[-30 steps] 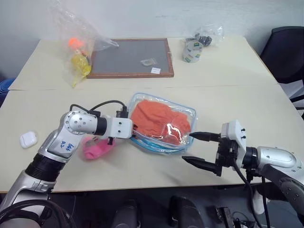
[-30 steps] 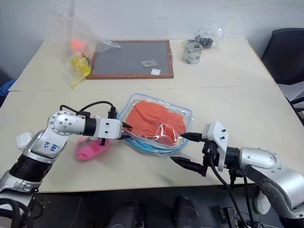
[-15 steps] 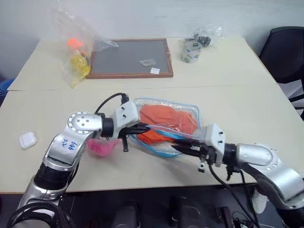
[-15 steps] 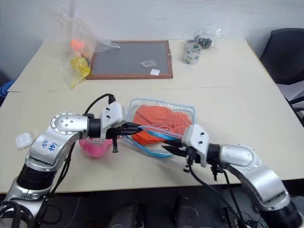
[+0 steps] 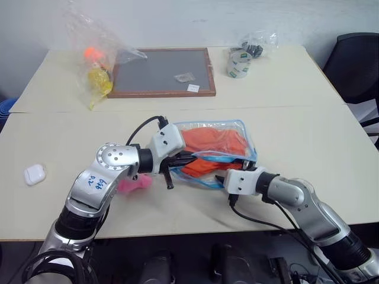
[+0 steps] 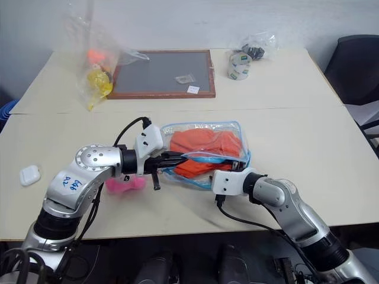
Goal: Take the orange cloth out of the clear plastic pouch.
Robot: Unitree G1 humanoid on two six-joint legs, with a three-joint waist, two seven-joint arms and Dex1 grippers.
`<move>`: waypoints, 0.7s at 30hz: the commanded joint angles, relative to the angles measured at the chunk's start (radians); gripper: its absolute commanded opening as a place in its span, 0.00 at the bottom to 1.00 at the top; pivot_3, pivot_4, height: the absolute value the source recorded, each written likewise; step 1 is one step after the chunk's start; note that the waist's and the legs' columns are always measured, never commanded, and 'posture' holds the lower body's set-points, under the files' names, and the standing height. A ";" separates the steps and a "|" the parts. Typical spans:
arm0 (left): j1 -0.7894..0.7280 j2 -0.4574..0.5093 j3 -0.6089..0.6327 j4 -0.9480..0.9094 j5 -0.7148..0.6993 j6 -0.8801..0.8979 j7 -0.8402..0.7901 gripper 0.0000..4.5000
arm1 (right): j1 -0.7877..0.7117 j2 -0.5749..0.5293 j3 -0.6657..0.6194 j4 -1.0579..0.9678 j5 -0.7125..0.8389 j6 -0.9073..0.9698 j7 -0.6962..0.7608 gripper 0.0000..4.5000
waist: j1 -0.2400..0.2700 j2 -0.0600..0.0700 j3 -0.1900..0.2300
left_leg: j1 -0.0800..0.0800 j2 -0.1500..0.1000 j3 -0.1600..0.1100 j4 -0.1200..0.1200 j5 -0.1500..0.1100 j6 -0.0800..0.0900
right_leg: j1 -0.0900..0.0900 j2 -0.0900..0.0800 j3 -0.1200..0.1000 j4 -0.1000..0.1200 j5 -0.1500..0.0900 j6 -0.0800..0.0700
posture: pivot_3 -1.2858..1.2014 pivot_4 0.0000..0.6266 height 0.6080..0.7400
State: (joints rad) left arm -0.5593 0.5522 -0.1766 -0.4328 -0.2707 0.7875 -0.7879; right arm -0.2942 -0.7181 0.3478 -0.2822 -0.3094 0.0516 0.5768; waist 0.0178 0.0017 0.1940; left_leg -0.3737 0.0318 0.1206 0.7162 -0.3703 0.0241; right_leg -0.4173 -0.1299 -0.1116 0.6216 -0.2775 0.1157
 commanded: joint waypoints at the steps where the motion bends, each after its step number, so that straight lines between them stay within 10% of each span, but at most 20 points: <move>1: -0.024 -0.013 -0.006 -0.058 -0.024 -0.005 0.007 0.00 | -0.037 0.035 0.002 0.027 -0.083 -0.035 -0.045 0.74 | 0.000 0.000 0.000 | 0.000 0.000 0.000 0.000 0.000 0.000 | 0.000 0.000 0.000 0.000 0.000 0.000 | 0.52 0.24 1.00; 12: -0.069 -0.053 -0.008 -0.034 -0.033 0.008 0.032 0.00 | -0.191 0.116 0.132 0.315 -0.368 -0.202 -0.152 0.74 | -0.022 -0.001 0.000 | 0.004 0.001 -0.001 0.000 0.000 -0.001 | 0.004 0.000 -0.001 0.000 0.000 0.000 | 0.52 0.24 1.00; 21: -0.058 -0.049 0.008 -0.028 -0.040 0.019 0.049 0.00 | -0.221 0.174 0.132 0.438 -0.366 -0.229 -0.143 0.15 | -0.022 -0.001 -0.001 | 0.004 0.003 -0.002 0.000 0.001 -0.001 | 0.005 -0.001 -0.001 0.000 0.000 0.000 | 0.52 0.24 1.00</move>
State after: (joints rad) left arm -0.6157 0.5049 -0.1825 -0.4351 -0.2882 0.8117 -0.7424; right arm -0.5389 -0.5449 0.4597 0.1165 -0.6646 -0.1780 0.4113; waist -0.0038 0.0005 0.1932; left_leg -0.3691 0.0351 0.1186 0.7160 -0.3694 0.0234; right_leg -0.4120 -0.1304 -0.1122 0.6217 -0.2776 0.1157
